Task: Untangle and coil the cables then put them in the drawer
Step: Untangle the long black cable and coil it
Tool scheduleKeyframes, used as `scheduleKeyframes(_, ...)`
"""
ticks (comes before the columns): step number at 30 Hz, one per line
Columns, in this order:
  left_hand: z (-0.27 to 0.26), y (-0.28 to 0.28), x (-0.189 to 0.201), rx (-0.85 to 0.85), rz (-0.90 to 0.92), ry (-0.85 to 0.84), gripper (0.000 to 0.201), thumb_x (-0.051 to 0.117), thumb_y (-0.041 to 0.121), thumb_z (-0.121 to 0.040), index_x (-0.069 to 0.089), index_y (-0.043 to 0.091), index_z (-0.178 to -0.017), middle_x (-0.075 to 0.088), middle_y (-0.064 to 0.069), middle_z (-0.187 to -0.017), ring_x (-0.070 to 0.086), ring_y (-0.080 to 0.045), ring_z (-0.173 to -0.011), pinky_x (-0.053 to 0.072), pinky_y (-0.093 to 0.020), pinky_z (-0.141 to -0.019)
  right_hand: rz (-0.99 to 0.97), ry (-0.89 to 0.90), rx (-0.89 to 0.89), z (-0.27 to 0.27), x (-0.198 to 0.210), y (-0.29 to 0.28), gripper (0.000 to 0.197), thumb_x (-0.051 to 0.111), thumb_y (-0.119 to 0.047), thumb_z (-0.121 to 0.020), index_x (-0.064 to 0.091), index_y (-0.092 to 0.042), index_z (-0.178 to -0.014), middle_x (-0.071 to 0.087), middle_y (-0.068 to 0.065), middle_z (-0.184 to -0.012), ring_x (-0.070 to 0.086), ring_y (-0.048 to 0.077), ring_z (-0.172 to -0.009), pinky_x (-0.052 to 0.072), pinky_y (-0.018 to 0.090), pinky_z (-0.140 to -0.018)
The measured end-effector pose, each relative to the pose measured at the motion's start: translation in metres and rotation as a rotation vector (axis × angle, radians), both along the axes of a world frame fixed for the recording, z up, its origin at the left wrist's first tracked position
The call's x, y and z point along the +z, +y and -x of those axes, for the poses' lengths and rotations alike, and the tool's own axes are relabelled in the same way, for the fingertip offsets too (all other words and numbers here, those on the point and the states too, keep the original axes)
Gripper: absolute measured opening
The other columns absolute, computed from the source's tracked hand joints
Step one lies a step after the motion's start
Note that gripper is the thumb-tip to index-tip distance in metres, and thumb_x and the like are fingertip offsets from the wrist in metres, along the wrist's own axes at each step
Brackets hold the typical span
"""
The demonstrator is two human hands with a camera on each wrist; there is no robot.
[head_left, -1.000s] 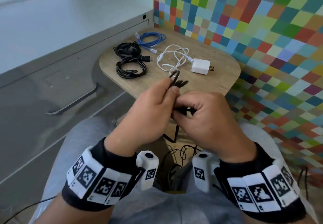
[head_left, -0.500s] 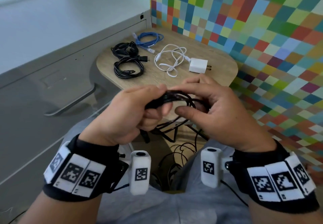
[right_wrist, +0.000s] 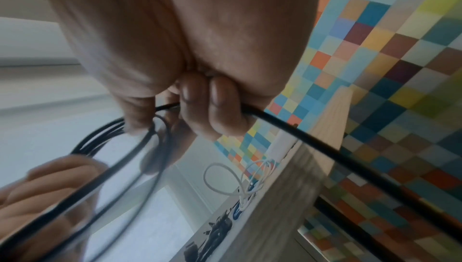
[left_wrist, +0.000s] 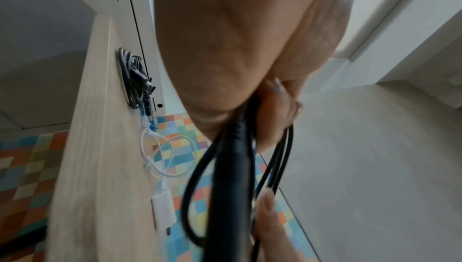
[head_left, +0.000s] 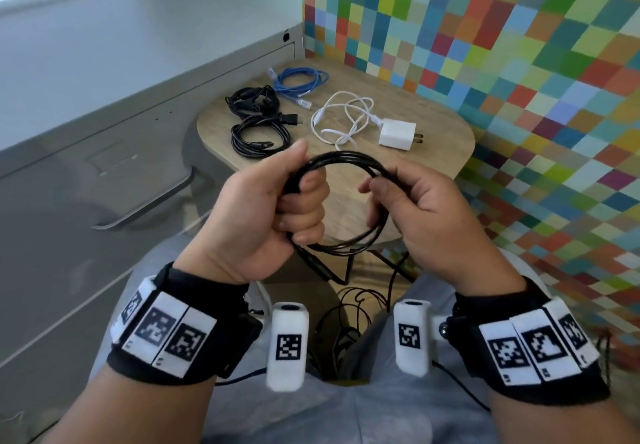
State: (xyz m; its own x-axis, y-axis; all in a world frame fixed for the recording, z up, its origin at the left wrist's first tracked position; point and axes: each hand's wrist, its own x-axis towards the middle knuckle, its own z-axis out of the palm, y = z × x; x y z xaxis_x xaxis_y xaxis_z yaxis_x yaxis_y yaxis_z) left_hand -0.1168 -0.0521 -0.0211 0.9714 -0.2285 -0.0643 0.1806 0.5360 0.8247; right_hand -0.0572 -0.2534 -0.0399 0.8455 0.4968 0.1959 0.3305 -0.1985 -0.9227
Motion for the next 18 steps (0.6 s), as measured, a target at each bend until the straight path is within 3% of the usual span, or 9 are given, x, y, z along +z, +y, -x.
scheduleKeyframes(2, 0.000, 0.007, 0.002, 0.079, 0.088, -0.059, 0.039, 0.038, 0.042, -0.102, 0.044, 0.025, -0.068, 0.018, 0.011, -0.058, 0.010, -0.008, -0.045, 0.013, -0.023, -0.042, -0.083, 0.021, -0.036, -0.004, 0.001, -0.006, 0.018, 0.070, -0.029, -0.089, 0.075, -0.020, -0.104, 0.078, 0.000, -0.086, 0.074, 0.013, -0.083, 0.059, 0.029, -0.084)
scheduleKeyframes(3, 0.000, 0.015, 0.003, 0.132, 0.158, -0.099, 0.041, 0.035, 0.043, -0.106, 0.043, 0.026, -0.069, 0.017, 0.011, -0.059, 0.011, -0.007, -0.045, 0.012, -0.023, -0.041, -0.113, 0.011, -0.063, -0.007, 0.001, -0.011, 0.019, 0.073, -0.027, -0.085, 0.077, -0.021, -0.103, 0.079, -0.001, -0.086, 0.075, 0.012, -0.082, 0.059, 0.026, -0.083)
scheduleKeyframes(7, -0.001, 0.063, 0.007, 0.234, 0.626, -0.278, 0.045, 0.030, 0.039, -0.113, 0.048, 0.018, -0.078, 0.025, 0.008, -0.057, 0.021, -0.009, -0.043, 0.022, -0.024, -0.039, -0.296, 0.029, -0.214, -0.017, 0.008, -0.033, 0.017, 0.075, -0.015, -0.079, 0.076, -0.011, -0.096, 0.072, -0.006, -0.065, 0.059, 0.000, -0.053, 0.047, 0.010, -0.058)
scheduleKeyframes(9, 0.002, 0.077, 0.008, 0.294, 0.648, -0.302, 0.041, 0.035, 0.036, -0.113, 0.052, 0.015, -0.082, 0.030, 0.006, -0.056, 0.025, -0.010, -0.042, 0.025, -0.025, -0.040, -0.305, -0.007, -0.290, -0.022, 0.010, -0.039, 0.016, 0.077, -0.015, -0.080, 0.077, -0.012, -0.096, 0.072, -0.008, -0.064, 0.058, 0.000, -0.054, 0.046, 0.010, -0.058)
scheduleKeyframes(12, 0.004, 0.065, 0.015, 0.524, 0.304, -0.255, 0.037, 0.034, 0.039, -0.110, 0.051, 0.024, -0.081, 0.027, 0.009, -0.057, 0.020, -0.007, -0.045, 0.021, -0.023, -0.044, -0.022, -0.185, -0.370, -0.023, 0.003, -0.035, 0.012, 0.080, -0.018, -0.089, 0.080, -0.030, -0.092, 0.075, -0.015, -0.072, 0.067, 0.003, -0.066, 0.050, 0.015, -0.064)
scheduleKeyframes(15, 0.001, 0.042, 0.017, 0.750, -0.147, -0.230, 0.037, 0.035, 0.035, -0.111, 0.050, 0.023, -0.078, 0.030, 0.010, -0.058, 0.020, -0.010, -0.047, 0.019, -0.028, -0.046, 0.318, -0.182, -0.291, -0.012, 0.000, -0.022, 0.008, 0.079, -0.031, -0.091, 0.079, -0.039, -0.091, 0.072, -0.026, -0.074, 0.067, -0.007, -0.074, 0.048, 0.010, -0.064)
scheduleKeyframes(18, 0.001, 0.022, 0.009, 0.747, -0.658, -0.310, 0.033, 0.040, 0.028, -0.111, 0.050, 0.022, -0.080, 0.046, 0.010, -0.057, 0.041, -0.016, -0.047, 0.033, -0.032, -0.045, 0.586, -0.238, -0.142, 0.001, 0.004, -0.007, 0.009, 0.076, -0.041, -0.091, 0.081, -0.039, -0.099, 0.075, -0.023, -0.084, 0.069, -0.002, -0.079, 0.059, 0.027, -0.074)
